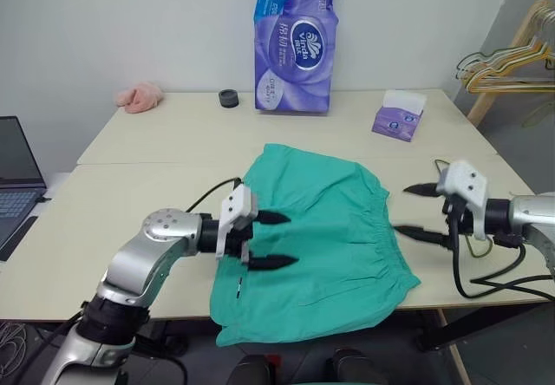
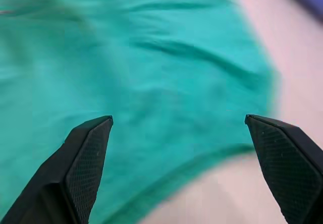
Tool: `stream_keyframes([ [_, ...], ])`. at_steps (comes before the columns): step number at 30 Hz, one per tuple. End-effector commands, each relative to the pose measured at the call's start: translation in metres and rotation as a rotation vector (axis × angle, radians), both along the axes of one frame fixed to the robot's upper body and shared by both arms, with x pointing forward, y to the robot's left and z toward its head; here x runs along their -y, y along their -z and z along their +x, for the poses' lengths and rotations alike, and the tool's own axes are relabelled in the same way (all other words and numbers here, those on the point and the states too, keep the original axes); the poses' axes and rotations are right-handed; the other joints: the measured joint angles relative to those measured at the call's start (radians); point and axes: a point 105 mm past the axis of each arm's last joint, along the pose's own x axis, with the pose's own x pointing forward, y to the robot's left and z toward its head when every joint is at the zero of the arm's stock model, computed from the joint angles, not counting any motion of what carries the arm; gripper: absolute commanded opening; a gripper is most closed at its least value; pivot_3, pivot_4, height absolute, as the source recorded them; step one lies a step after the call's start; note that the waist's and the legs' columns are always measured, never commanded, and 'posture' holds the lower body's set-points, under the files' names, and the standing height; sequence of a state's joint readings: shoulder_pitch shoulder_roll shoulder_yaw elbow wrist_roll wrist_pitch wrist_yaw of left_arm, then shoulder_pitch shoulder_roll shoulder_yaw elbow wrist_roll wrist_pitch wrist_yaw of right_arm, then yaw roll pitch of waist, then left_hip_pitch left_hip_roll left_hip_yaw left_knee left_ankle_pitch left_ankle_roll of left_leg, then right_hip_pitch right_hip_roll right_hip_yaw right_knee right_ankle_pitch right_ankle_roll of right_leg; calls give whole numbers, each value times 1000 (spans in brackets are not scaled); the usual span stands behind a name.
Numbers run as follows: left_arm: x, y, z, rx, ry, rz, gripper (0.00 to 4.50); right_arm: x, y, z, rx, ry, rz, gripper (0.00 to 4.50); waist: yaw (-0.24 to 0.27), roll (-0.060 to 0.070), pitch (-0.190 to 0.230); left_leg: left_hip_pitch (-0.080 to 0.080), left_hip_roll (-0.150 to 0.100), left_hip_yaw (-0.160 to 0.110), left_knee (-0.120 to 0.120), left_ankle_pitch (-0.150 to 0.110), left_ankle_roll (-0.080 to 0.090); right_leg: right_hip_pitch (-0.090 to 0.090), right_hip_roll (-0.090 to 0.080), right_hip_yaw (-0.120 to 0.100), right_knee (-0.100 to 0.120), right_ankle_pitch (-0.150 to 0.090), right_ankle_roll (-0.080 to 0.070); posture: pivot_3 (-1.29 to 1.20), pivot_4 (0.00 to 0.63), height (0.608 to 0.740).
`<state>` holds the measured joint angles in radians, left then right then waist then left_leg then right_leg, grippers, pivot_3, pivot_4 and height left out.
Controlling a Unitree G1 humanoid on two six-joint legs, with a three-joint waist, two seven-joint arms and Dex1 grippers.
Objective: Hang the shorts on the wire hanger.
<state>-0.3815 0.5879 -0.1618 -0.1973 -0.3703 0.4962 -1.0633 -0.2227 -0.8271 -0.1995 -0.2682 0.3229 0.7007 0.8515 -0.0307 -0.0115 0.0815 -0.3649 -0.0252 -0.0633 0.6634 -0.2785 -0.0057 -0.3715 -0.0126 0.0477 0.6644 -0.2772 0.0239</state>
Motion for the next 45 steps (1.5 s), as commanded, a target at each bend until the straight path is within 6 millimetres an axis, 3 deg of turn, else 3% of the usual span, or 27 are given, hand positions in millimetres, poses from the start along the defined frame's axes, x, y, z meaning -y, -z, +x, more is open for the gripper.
stream_keyframes([
  [1, 15, -10, 13, 122, -30, 18, 4500, 61, 11, 18, 13, 468, 55, 4477, -1, 0, 0, 0, 0, 0, 0, 0, 0, 0, 0, 0, 0, 0, 0, -98, 53, 740],
  [7, 30, -9, 4, 129, 52, 47, 4500, 107, 30, 19, 18, 773, 55, 4477, -16, 4, 0, 0, 0, 6, -3, 0, 0, -3, 2, 7, 1, 0, 0, -104, 55, 740],
  [11, 35, -8, 1, 131, 83, 57, 4500, 125, 42, 15, -21, 880, 67, 4477, -29, 4, 0, 1, 1, 10, -2, 0, 0, -3, 6, 13, 1, 1, 2, -103, 55, 740],
  [17, 44, -7, -5, 125, 106, 43, 4500, 129, 72, 3, -142, 901, 35, 4477, -36, 4, 0, 2, 1, 16, -1, 0, 0, -3, 10, 20, 0, 1, 11, -98, 54, 740],
  [25, 45, -5, -7, 125, 116, 48, 4500, 125, 92, -6, -263, 867, 21, 4477, -51, 3, 0, 3, 1, 20, 0, 0, 0, -2, 10, 24, -1, 2, 14, -103, 54, 740],
  [28, 46, -4, -8, 126, 125, 52, 4500, 120, 100, -8, -321, 828, 16, 3879, -53, 3, -1, 3, 1, 20, 0, 0, 0, -2, 10, 23, -1, 2, 14, -107, 53, 740],
  [35, 48, -2, -9, 128, 131, 52, 4500, 111, 126, -16, -469, 822, 53, 1406, -53, -4, -5, 3, 1, 18, 0, 0, 0, -2, 11, 23, -2, 2, 14, -103, 49, 740],
  [39, 47, 0, -9, 126, 122, 50, 4500, 111, 127, -15, -466, 840, 58, 49, -52, -12, -10, 3, 1, 17, 0, 0, 0, -1, 10, 22, -2, 2, 14, -98, 49, 740],
  [45, 36, -3, 10, 119, 21, 23, 4500, 112, 108, -3, -351, 820, 31, 17, -51, -14, -12, 3, 1, 17, 0, 0, 0, 0, 10, 22, -5, 3, 15, -103, 40, 740],
])
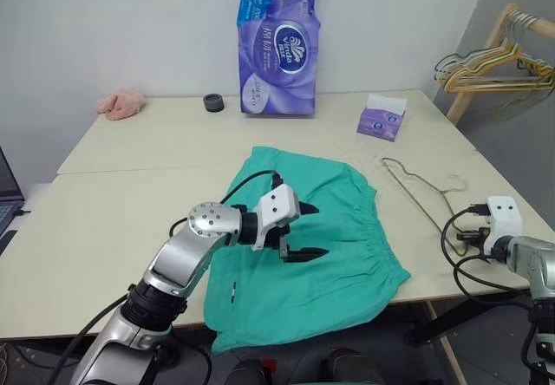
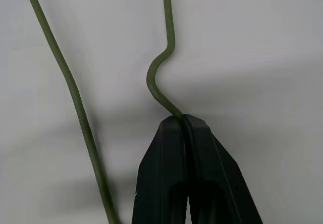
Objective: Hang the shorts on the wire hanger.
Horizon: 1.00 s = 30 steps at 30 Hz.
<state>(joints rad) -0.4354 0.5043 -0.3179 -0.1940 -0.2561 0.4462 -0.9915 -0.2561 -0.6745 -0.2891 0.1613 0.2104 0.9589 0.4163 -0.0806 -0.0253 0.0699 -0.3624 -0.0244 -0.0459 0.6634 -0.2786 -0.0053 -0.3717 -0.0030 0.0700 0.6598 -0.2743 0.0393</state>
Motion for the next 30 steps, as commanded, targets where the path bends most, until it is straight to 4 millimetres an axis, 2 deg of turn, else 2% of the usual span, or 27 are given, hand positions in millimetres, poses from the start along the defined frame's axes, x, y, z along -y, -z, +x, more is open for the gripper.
stream_keyframes([
  [1, -8, -15, 16, 39, -64, -47, 4500, 7, 0, 0, 3, 19, -47, 17, -1, 0, 0, 0, 0, 0, 0, 0, 0, 0, 0, 0, 0, 0, 0, -105, 40, 740],
  [3, -15, -18, 27, 37, -112, -60, 4500, 11, -15, 8, 61, -2, -116, 17, -2, 0, 0, 0, 0, 0, 0, 0, 0, 0, 0, 0, 0, 0, 0, -109, 39, 740],
  [6, -36, -25, 55, 56, -256, -80, 4500, 10, -55, 21, 204, -96, -281, 17, -3, 7, 4, -1, 0, 2, 0, 0, 0, -2, 0, 1, 0, 1, 1, -113, 40, 740],
  [8, -50, -30, 71, 66, -338, -100, 4500, 6, -74, 25, 274, -155, -353, 17, -4, 9, 5, -2, -1, 4, 0, 0, 0, -3, 0, 2, 0, 1, 1, -114, 41, 740],
  [11, -73, -43, 92, 63, -441, -149, 4500, -13, -96, 28, 381, -301, -451, 17, -7, 9, 5, -3, 0, 4, -1, 0, 0, -6, 0, 2, 1, 1, 2, -115, 43, 740],
  [14, -89, -54, 102, 30, -475, -202, 4500, -35, -108, 27, 458, -456, -545, 17, -10, 9, 5, -3, 2, 3, -2, 0, 0, -6, 0, 2, 1, 1, 2, -116, 43, 740],
  [17, -98, -61, 103, -62, -440, -248, 4500, -55, -116, 28, 517, -601, -653, 17, -10, 9, 5, -4, 1, 4, -1, 0, 0, -7, 0, 2, 2, 1, 2, -117, 44, 740],
  [22, -105, -54, 75, -254, -231, -207, 4500, -93, -126, 29, 619, -838, -800, 17, -16, 9, 5, -4, 0, 6, -1, 0, 0, -8, 0, 1, 2, 1, 2, -121, 42, 740],
  [26, -106, -42, 65, -276, -163, -106, 4500, -118, -133, 27, 703, -985, -862, 17, -16, 9, 5, -4, 0, 6, -1, 0, 0, -8, 0, 2, 2, 0, 2, -117, 41, 740],
  [30, -99, -36, 66, -272, -159, -89, 4500, -139, -138, 24, 764, -1100, -915, 17, -11, 8, 6, -4, 0, 5, -1, 0, 0, -8, 0, 2, 3, 1, 2, -120, 41, 740],
])
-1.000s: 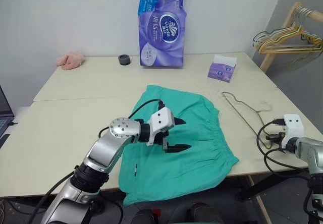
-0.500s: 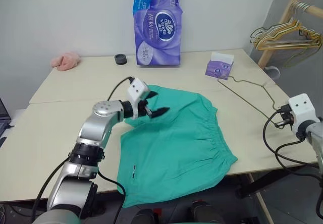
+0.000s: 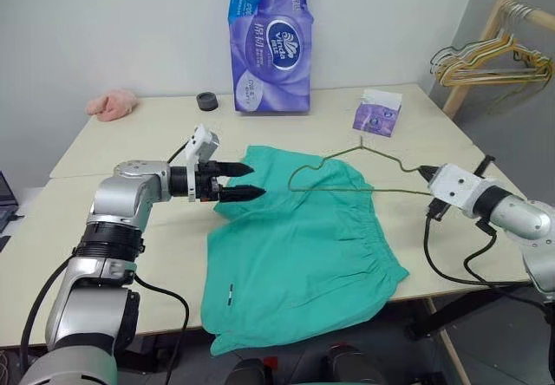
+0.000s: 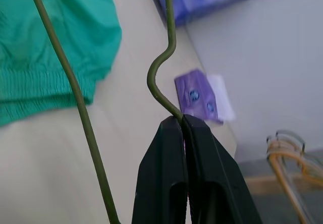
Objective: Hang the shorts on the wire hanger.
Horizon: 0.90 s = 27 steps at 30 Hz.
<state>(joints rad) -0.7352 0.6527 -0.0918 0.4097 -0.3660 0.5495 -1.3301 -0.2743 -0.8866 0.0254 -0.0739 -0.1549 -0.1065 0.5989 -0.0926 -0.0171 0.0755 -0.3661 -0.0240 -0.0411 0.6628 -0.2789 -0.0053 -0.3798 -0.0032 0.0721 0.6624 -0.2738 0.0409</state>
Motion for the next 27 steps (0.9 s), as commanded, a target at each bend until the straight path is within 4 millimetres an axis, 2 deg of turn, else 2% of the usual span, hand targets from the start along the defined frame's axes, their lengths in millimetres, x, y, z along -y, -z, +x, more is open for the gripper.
stream_keyframes([
  [1, 6, 0, 0, 31, 18, 17, 4500, -22, -22, -5, 95, -116, -62, 17, 2, 0, 0, 0, 0, 0, 0, 0, 0, 0, 0, 0, 0, 0, 0, -121, 40, 740],
  [6, 13, 13, -3, 30, 33, 42, 4500, -46, -32, -10, 140, -218, -82, 17, 3, 0, 0, 0, 0, -1, 0, 0, 0, 0, -3, 0, 1, 0, 0, -125, 39, 740],
  [8, 19, 18, -11, 14, 80, 52, 4500, -54, -34, -12, 154, -250, -86, 17, 2, 0, 0, 0, 0, -2, 0, 0, 0, 0, -3, 0, 1, 0, 0, -126, 38, 740],
  [12, 25, 29, -26, -20, 151, 77, 4500, -64, -35, -13, 168, -283, -88, 17, 2, 0, 0, 0, 0, -2, 0, 0, 0, 0, -4, 0, 1, 3, -5, -126, 38, 740],
  [18, 32, 37, -33, -48, 180, 76, 4500, -71, -32, -15, 164, -309, -82, 17, 2, 0, 0, 0, 0, -2, 0, 0, 0, 0, -4, 0, 1, 3, -5, -125, 40, 740],
  [21, 33, 39, -32, -56, 169, 72, 3940, -73, -32, -15, 165, -314, -75, 0, 3, 0, 0, 0, 0, -2, 0, 0, 0, 0, -3, 0, 1, 3, -5, -125, 40, 740],
  [27, 35, 40, -35, -82, 177, 62, 2190, -74, -32, -16, 170, -311, -59, 0, 2, 0, 0, 0, 0, -2, 0, 0, 0, 0, -3, 0, 1, 3, -5, -126, 40, 740],
])
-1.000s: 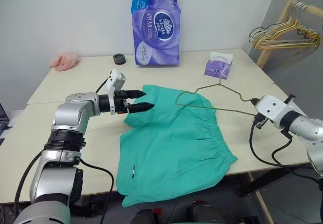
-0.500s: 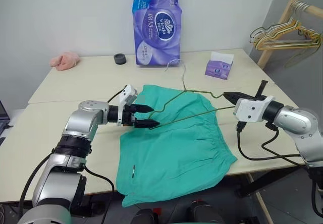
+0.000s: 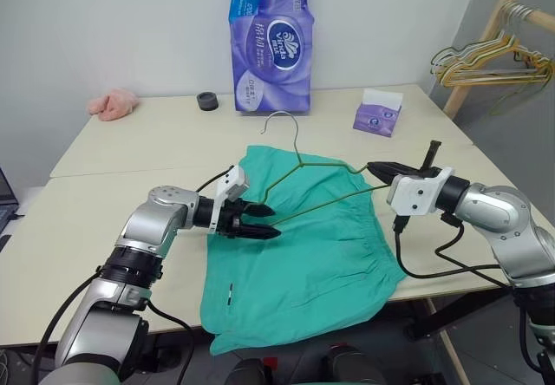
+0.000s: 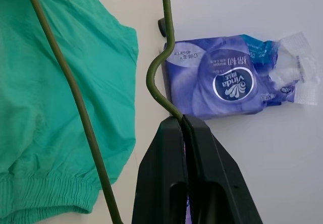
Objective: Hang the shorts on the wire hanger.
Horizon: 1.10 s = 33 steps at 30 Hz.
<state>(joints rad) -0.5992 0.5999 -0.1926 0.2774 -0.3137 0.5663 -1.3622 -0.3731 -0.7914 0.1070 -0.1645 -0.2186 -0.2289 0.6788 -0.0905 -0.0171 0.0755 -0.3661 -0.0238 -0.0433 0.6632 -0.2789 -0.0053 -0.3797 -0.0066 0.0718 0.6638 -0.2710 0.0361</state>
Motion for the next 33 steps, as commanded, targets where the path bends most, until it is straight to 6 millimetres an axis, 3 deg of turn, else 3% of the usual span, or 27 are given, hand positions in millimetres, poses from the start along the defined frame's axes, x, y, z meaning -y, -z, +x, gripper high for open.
stream_keyframes([
  [1, 7, -8, -4, 21, 36, -12, 1878, -7, -16, -3, 66, -27, 13, 0, -1, 0, 0, 0, 0, 0, 0, 0, 0, 0, 0, 0, 0, 0, 0, -126, 40, 740],
  [6, 9, -6, -8, 13, 46, -11, 345, -10, -15, -5, 61, -37, 13, 0, 0, 0, 0, 0, 0, 0, 0, 0, 0, 0, 0, 0, 0, 0, 0, -124, 41, 740],
  [8, 9, -5, -8, 15, 46, -8, 29, -11, -13, -7, 48, -50, 5, 0, 0, 0, 0, 0, 0, 0, 0, 0, 0, 0, 0, 0, 0, 0, 0, -124, 41, 740],
  [12, 7, -1, -3, 38, 11, 21, 0, -10, -12, -10, 0, -65, 14, 957, 0, 0, 0, 1, 0, 0, 0, 0, 0, 0, 0, 0, 1, 0, 0, -124, 41, 740],
  [16, 2, -1, 5, 61, -40, 31, 0, 1, -5, -17, -160, -43, -24, 2303, 1, 0, 0, 1, 0, -1, 0, 0, 0, 0, 0, 0, 1, 0, 0, -121, 44, 740],
  [21, -1, 0, -1, 96, -4, 66, 0, 18, -13, -19, -360, 67, 62, 3945, 4, 0, 0, 0, 0, -1, 0, 0, 0, 0, -1, -1, 0, 0, 0, -119, 44, 740],
  [25, -1, 7, -19, 194, 160, 181, 0, 22, -25, -13, -441, 125, 179, 3945, -2, 1, 0, 1, 0, -1, 0, 0, 0, 0, -1, -1, 1, 0, -1, -130, 41, 740],
  [33, 14, -2, -28, 313, 283, 219, 0, 8, 12, -42, -867, 84, 171, 3945, 6, 0, 0, -1, 0, -2, 0, 0, 0, 0, -2, -2, -1, 0, -1, -129, 39, 740],
])
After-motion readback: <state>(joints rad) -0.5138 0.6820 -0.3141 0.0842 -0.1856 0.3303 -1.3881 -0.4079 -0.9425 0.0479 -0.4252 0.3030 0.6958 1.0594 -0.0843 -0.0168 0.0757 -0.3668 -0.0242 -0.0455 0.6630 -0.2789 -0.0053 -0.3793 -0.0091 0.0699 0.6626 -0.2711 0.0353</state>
